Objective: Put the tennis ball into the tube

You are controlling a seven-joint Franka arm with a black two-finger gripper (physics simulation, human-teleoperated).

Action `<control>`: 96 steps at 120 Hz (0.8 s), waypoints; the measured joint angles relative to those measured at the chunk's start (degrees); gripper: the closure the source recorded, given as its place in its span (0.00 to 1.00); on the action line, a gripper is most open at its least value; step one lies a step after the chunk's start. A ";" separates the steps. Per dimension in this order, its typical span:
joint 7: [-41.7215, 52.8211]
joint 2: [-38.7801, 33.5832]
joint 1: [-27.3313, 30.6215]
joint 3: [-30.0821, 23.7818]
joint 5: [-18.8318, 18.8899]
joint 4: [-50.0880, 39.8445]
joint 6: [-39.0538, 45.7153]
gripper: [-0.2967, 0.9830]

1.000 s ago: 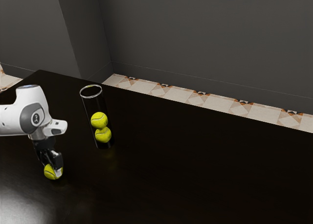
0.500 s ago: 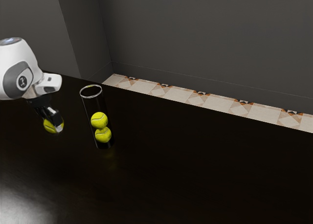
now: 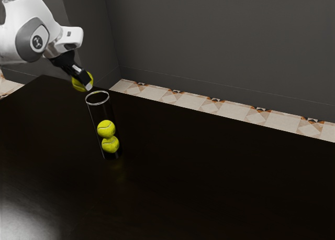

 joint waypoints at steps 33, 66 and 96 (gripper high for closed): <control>0.39 3.16 -1.43 -0.17 -0.53 2.14 0.25 0.37; 0.60 3.34 -2.58 -1.27 0.09 8.80 -5.85 0.27; 0.61 5.37 0.22 -7.48 3.98 15.64 -20.33 0.24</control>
